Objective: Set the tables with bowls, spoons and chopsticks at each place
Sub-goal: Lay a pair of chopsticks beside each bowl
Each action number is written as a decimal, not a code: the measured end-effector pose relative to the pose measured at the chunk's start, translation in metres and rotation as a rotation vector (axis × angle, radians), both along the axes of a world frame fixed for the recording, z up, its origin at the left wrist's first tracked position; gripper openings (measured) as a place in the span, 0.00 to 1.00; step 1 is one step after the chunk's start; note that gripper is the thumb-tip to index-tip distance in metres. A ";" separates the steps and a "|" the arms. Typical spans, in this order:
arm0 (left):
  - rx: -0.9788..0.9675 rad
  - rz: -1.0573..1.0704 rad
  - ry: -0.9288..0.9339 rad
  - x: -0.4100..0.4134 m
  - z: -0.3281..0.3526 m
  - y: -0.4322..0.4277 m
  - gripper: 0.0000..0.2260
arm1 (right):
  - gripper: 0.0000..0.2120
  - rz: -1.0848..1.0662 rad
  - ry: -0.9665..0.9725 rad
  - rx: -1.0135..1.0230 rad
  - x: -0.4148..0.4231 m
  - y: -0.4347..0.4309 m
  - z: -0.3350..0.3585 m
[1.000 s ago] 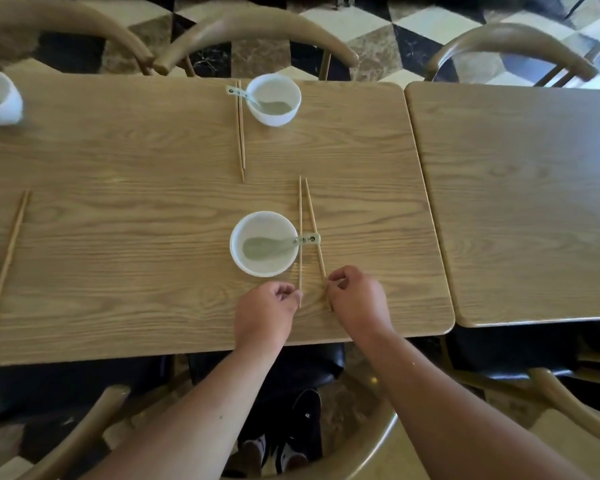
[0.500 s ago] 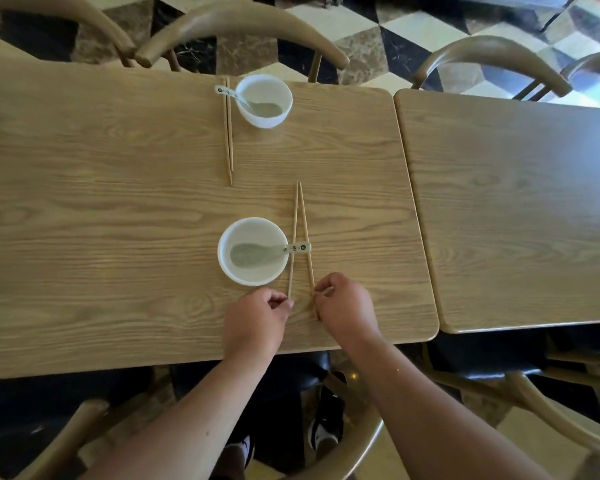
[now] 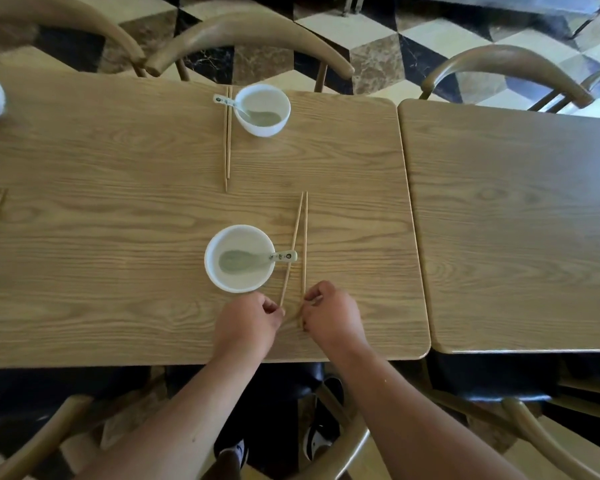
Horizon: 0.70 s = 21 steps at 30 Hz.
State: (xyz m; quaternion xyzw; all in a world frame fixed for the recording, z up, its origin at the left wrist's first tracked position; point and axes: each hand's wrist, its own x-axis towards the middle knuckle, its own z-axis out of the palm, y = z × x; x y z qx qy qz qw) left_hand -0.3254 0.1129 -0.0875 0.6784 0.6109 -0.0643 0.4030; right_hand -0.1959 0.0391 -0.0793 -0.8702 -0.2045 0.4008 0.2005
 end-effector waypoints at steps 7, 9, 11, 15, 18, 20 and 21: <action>-0.036 0.009 -0.156 -0.003 -0.007 -0.012 0.04 | 0.06 -0.018 0.085 0.020 0.001 0.011 -0.009; -0.044 -0.012 -0.161 -0.005 -0.008 -0.009 0.05 | 0.05 -0.013 0.105 0.019 0.002 0.017 -0.012; -0.049 -0.030 -0.150 -0.005 -0.009 -0.007 0.05 | 0.06 -0.043 0.153 0.006 0.003 0.021 -0.014; -0.044 -0.030 -0.152 -0.005 -0.010 -0.007 0.05 | 0.05 -0.106 0.245 -0.009 0.007 0.020 -0.015; -0.028 -0.026 -0.169 -0.007 -0.010 -0.010 0.05 | 0.05 -0.091 0.236 -0.004 0.006 0.018 -0.014; -0.027 -0.021 -0.181 -0.007 -0.012 -0.011 0.05 | 0.05 -0.089 0.238 0.003 0.004 0.015 -0.015; -0.031 -0.013 -0.181 -0.007 -0.012 -0.011 0.05 | 0.05 -0.089 0.242 0.008 0.004 0.014 -0.016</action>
